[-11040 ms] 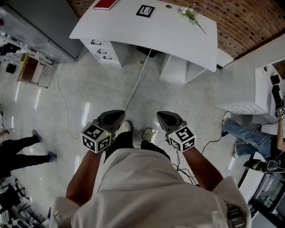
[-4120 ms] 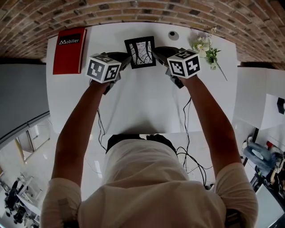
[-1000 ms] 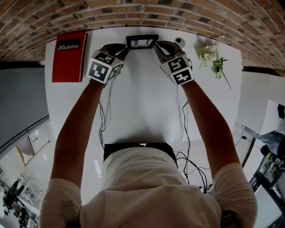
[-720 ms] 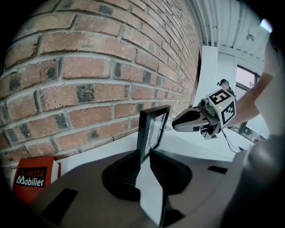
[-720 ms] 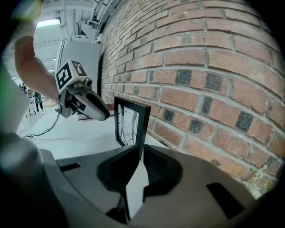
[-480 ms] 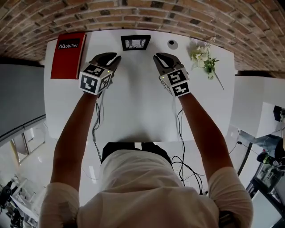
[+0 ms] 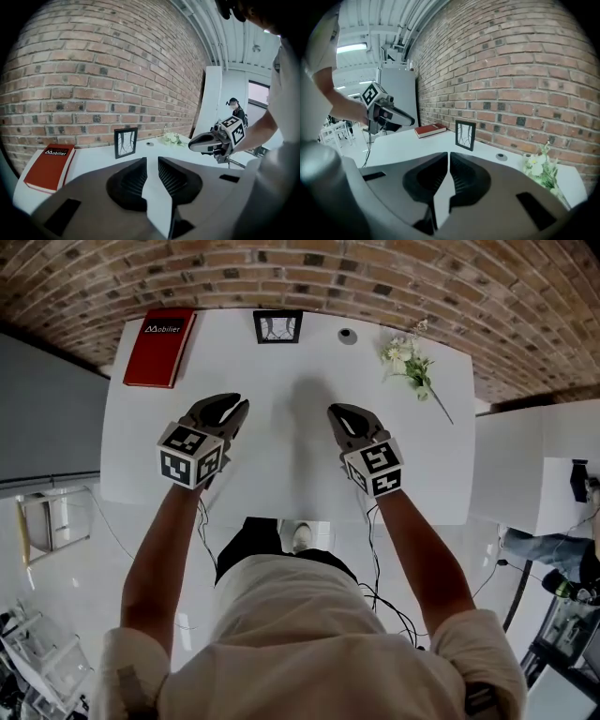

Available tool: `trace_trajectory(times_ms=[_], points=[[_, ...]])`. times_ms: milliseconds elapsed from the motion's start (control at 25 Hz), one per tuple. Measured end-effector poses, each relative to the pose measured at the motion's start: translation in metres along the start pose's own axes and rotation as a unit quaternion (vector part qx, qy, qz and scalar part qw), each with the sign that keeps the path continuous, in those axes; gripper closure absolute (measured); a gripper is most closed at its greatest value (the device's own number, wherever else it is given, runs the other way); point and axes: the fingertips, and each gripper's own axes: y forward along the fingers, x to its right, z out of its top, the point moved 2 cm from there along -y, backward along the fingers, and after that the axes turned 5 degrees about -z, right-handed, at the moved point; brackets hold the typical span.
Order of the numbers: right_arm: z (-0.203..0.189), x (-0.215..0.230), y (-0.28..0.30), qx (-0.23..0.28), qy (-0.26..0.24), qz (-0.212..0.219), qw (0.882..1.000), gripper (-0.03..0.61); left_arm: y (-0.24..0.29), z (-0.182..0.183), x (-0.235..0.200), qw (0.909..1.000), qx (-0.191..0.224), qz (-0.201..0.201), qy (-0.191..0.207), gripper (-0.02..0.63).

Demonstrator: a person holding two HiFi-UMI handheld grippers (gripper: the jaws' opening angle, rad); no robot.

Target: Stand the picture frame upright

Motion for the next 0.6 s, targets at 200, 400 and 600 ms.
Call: trace_trajectory(times_ms=[200,400,600], points=[[-0.010,-0.040,-0.078,0.013,0.007,0.019,1.000,0.558,-0.050,-0.023,0.080,0.9996,0.015,-0.008,-0.021,0.546],[-0.017,-0.083,-0.146,0.025,0.013,0.036,0.999,0.571,-0.092,-0.048,0.158,0.9981,0.030,-0.020,-0.050,0.579],[-0.018,-0.110,-0.199,0.040,0.014,0.053,0.998,0.574,-0.116,-0.068,0.219,0.9959,0.036,-0.045,-0.069,0.618]])
